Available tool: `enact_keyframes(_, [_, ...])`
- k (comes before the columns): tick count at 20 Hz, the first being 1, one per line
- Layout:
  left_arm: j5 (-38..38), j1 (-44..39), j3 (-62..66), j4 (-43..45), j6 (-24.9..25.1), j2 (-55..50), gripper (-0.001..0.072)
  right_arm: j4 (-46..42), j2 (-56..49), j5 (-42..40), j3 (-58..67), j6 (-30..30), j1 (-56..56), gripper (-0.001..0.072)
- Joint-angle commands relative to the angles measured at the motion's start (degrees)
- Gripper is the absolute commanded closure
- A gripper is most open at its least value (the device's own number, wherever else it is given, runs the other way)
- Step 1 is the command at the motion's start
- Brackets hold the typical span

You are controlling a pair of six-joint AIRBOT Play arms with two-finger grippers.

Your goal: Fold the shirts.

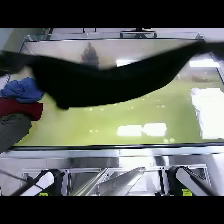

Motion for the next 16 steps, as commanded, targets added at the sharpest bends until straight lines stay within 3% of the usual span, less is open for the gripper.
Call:
enact_keyframes(1, [0.17,15.02,8.85,-7.91,-0.68,13.6,0.0683,5.9,18.75,-15.61,0.33,-4.42,-8.7,0.0691])
enact_keyframes(4, [-0.59,26.71,16.57,-7.89,-0.92,17.75,0.0683,1.75,28.33,-21.35,0.33,-4.44,-13.86,0.0691])
enact_keyframes(6, [-0.17,25.99,19.96,-7.61,-0.92,16.57,0.0683,1.38,30.16,-21.27,0.31,-6.45,-14.34,0.0691])
enact_keyframes(9, [-1.2,15.85,24.24,2.69,-3.21,9.84,0.0683,1.4,24.9,-13.11,-0.13,-4.15,-13.84,0.0691])
enact_keyframes(12, [-1.22,-0.28,22.1,16.0,-4.15,1.2,0.0683,0.92,13.46,-4.42,-3.63,-1.66,-7.87,0.0691])
enact_keyframes(16, [6.01,-14.86,15.52,32.02,-4.04,-13.75,0.0683,-8.74,-2.56,-6.71,-11.32,-0.28,3.19,0.0692])
